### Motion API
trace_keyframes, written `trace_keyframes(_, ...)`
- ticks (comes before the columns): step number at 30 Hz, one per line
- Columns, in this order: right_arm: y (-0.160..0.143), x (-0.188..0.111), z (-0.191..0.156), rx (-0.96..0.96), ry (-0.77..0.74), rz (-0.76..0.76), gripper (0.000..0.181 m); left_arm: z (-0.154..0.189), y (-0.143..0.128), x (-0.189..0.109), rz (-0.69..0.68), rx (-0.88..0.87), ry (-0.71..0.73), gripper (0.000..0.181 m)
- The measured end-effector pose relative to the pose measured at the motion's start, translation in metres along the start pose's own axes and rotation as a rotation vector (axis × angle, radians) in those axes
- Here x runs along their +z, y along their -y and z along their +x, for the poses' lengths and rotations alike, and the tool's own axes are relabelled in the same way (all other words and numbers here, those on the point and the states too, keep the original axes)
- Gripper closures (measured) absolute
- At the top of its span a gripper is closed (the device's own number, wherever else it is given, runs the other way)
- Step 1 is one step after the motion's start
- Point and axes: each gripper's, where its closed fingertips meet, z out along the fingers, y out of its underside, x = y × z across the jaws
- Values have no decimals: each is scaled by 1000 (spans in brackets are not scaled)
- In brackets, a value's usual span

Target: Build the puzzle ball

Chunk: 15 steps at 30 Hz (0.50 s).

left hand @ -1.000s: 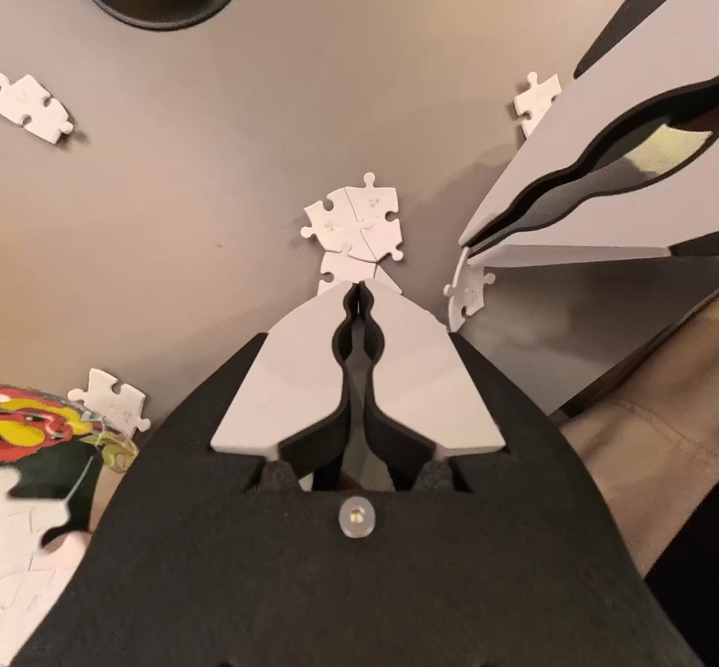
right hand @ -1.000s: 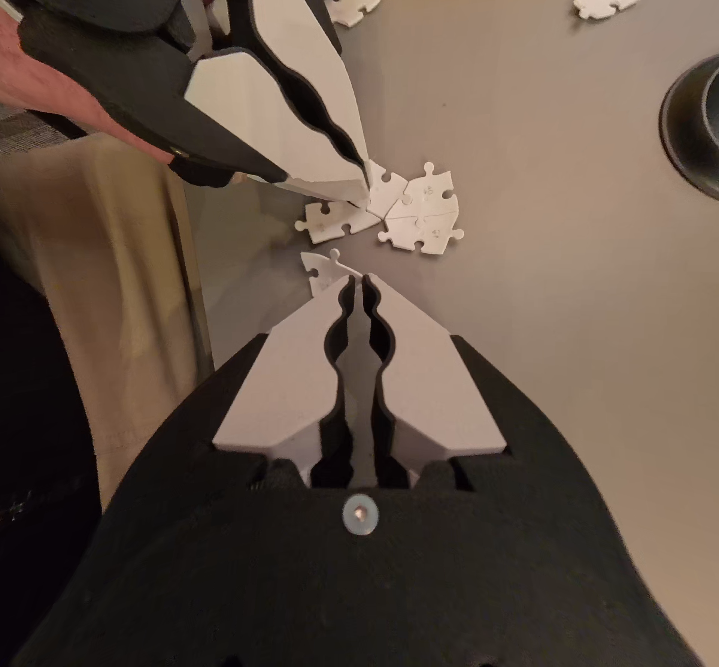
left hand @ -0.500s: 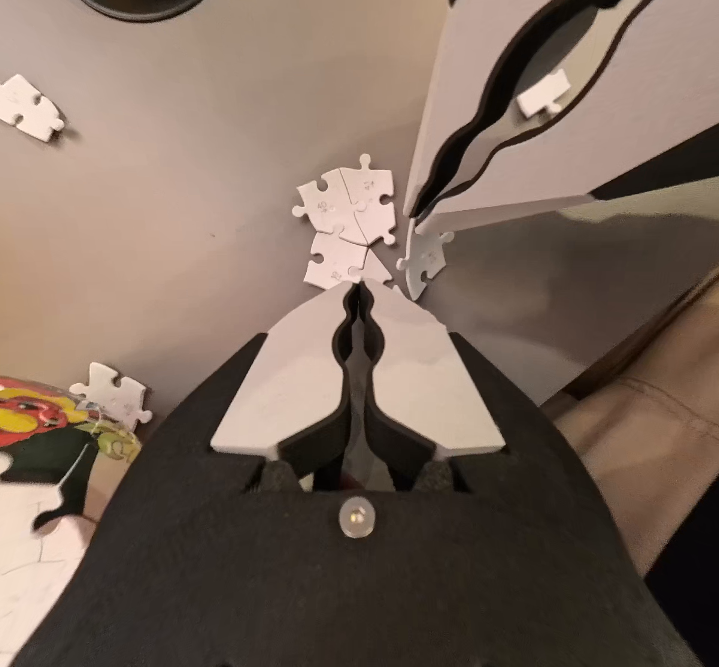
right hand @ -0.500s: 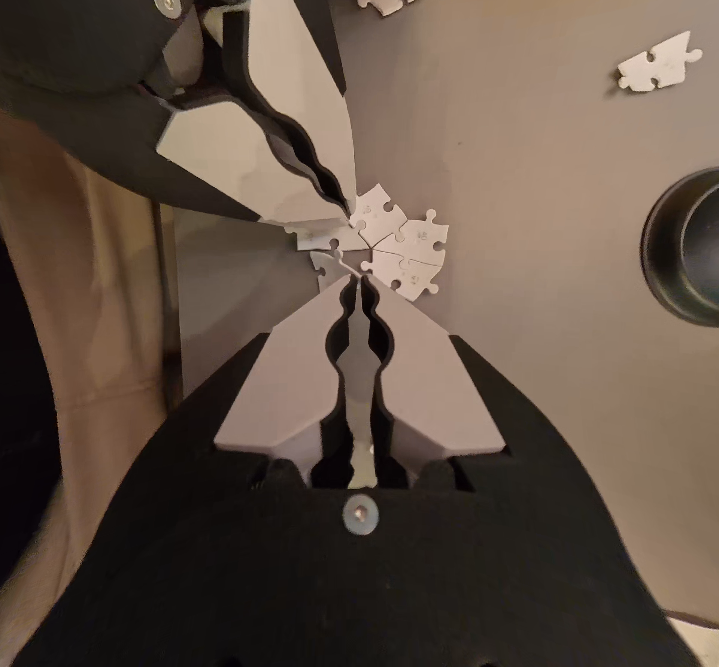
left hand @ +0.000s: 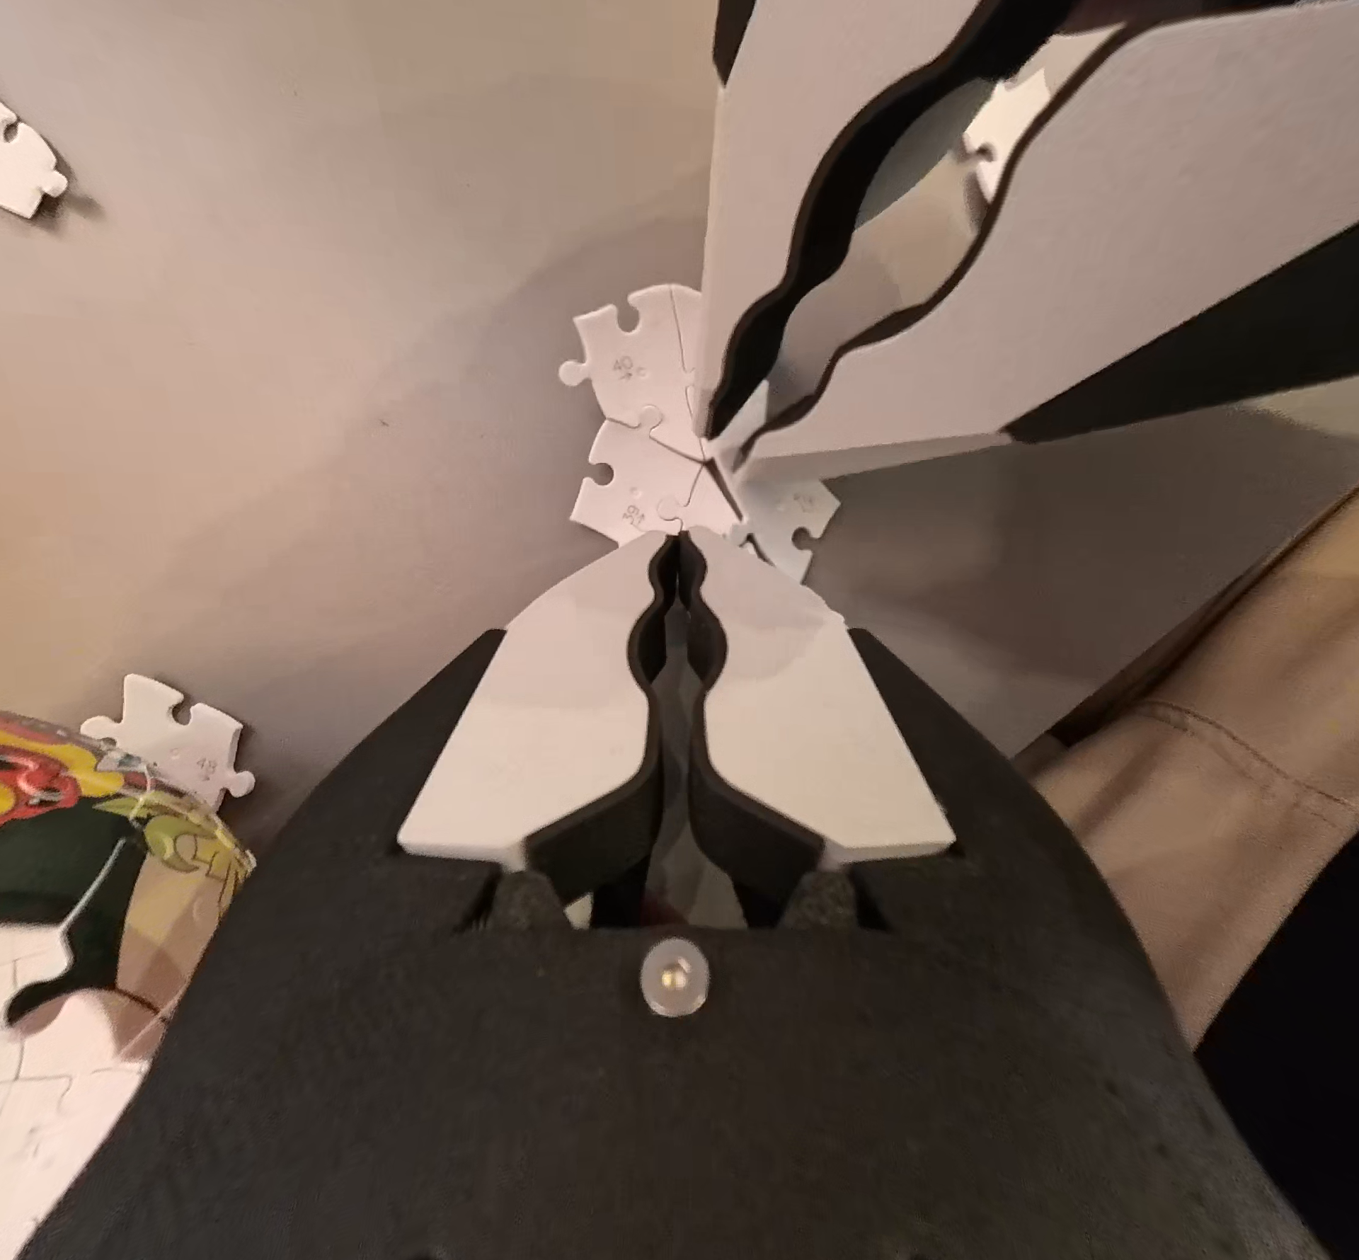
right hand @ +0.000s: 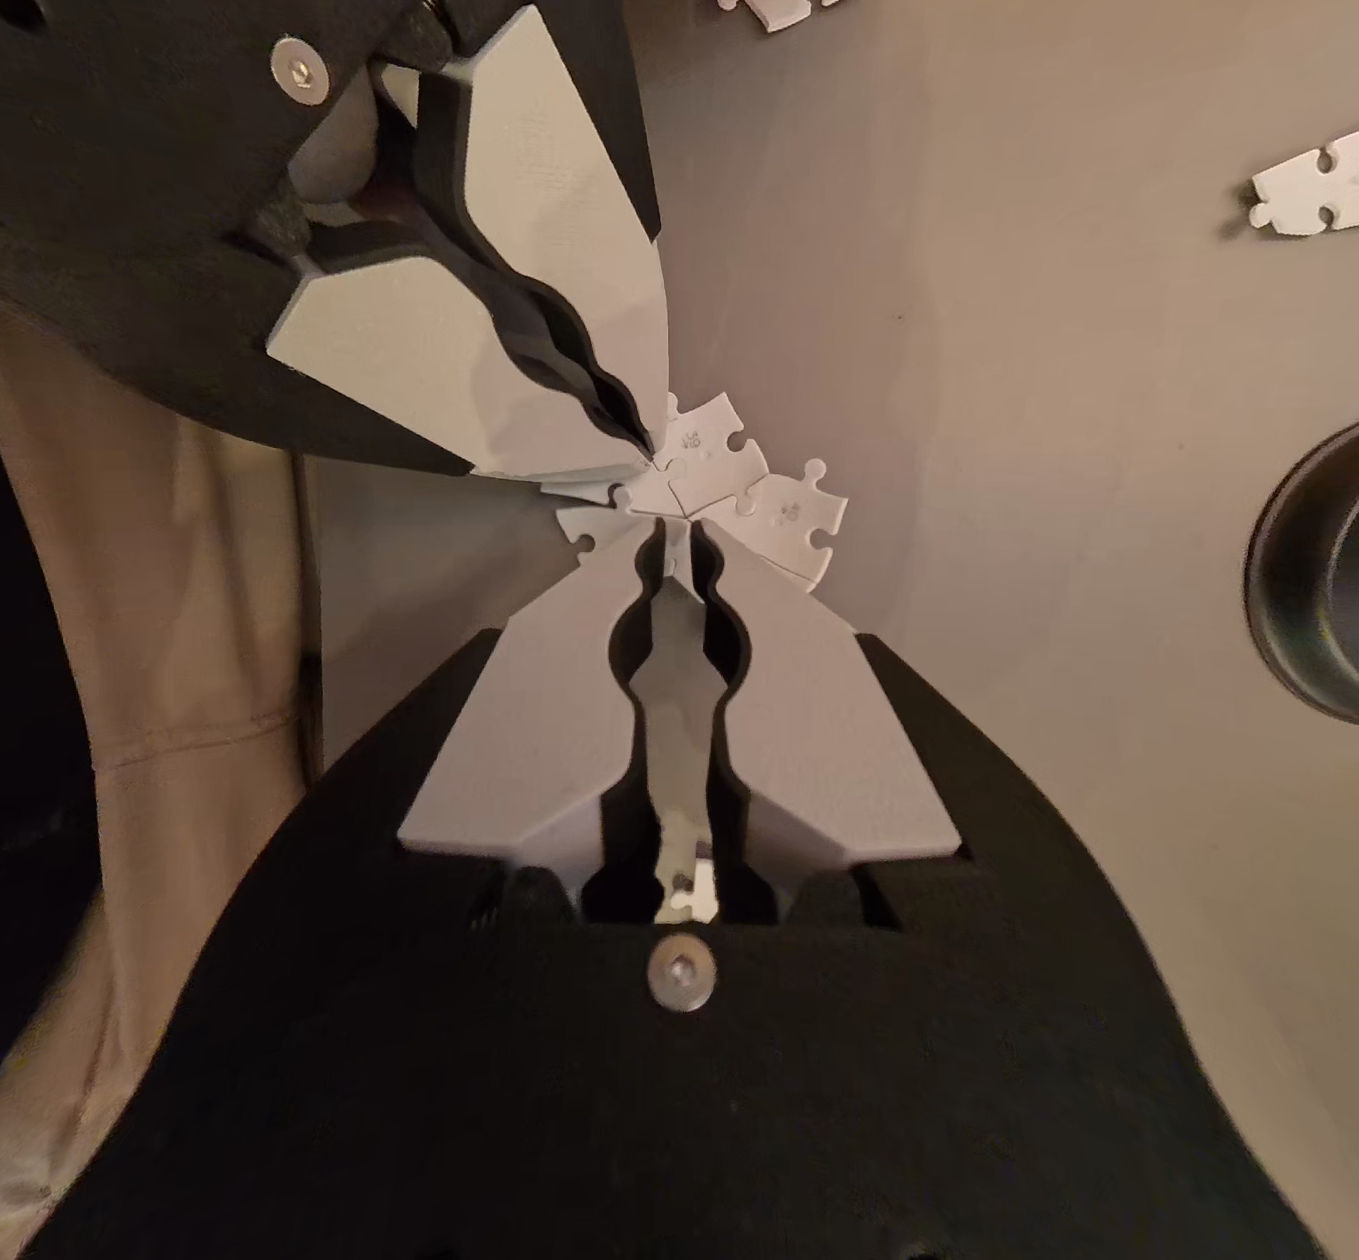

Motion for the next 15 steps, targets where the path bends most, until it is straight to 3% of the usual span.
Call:
trace_keyframes(1,0,1,0,12,1,9,177,0,0,0,1,-1,0,181)
trace_keyframes(7,-3,-10,0,98,-31,83,171,0,0,-1,3,-7,4,181)
trace_keyframes(15,0,-4,-18,166,-61,192,180,-1,3,-3,27,-18,18,181)
